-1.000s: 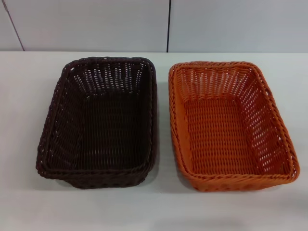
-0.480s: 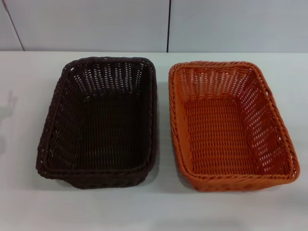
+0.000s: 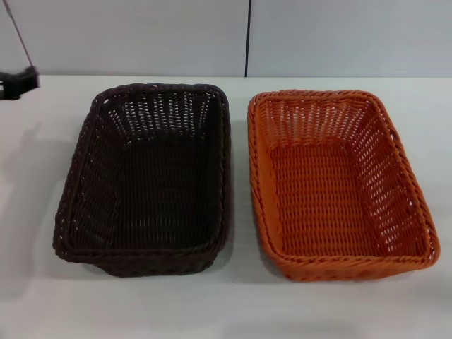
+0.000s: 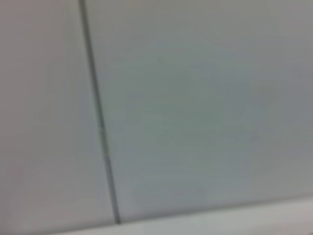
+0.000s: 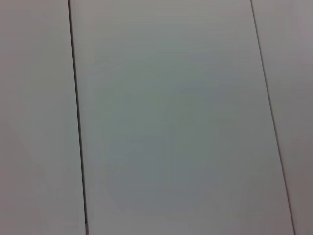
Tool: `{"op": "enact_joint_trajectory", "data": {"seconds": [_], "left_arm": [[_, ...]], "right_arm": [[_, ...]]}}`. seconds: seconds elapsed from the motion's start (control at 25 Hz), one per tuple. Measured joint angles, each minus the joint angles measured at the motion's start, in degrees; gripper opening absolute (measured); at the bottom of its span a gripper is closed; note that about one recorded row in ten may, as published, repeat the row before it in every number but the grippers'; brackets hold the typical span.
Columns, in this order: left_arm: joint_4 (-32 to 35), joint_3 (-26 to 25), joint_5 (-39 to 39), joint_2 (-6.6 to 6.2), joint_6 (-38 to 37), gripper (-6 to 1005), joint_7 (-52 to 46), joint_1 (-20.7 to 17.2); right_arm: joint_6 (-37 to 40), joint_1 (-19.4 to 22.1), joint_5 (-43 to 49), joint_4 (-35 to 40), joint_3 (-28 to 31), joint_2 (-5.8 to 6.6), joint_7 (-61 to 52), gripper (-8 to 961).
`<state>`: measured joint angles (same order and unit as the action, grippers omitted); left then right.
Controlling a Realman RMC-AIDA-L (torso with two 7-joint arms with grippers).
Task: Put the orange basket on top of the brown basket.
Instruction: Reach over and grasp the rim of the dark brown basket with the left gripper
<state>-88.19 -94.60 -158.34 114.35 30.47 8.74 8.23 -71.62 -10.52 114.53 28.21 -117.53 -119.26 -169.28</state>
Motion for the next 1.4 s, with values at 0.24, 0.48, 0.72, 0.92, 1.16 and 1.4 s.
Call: {"op": "enact_joint_trajectory", "data": {"seconds": [0.24,0.48,0.72,0.92,1.16,1.4], "left_arm": [[-12.1,-6.1,0.1,3.66,29.2,756,7.7,5.0],[-12.5,-4.5,0.4,3.80,37.6,742,6.6,8.2],[-6.1,-2.2,-0.1,3.77,38.1,728,6.0,11.3],[-1.4,-2.0,-1.6,3.69,37.9,717,5.9,13.5],[2.9,-2.0,-3.2,3.81,36.9,703,5.6,15.5],[7.5,-2.1,-3.5,3.81,35.7,689,5.5,17.4]], "right_arm": [[0.6,-0.7,0.0,-0.4,0.1,0.13,0.0,720],[1.4,-1.3,0.0,-0.8,0.0,0.17,0.0,718],[1.5,-1.3,0.0,-0.8,-0.1,0.17,-0.1,717],[1.4,-1.3,0.0,-0.9,-0.1,0.17,-0.1,716],[1.6,-1.2,0.1,-1.1,-0.1,0.17,-0.1,715],[1.6,-1.3,0.1,-1.2,-0.1,0.17,-0.1,714]]}}
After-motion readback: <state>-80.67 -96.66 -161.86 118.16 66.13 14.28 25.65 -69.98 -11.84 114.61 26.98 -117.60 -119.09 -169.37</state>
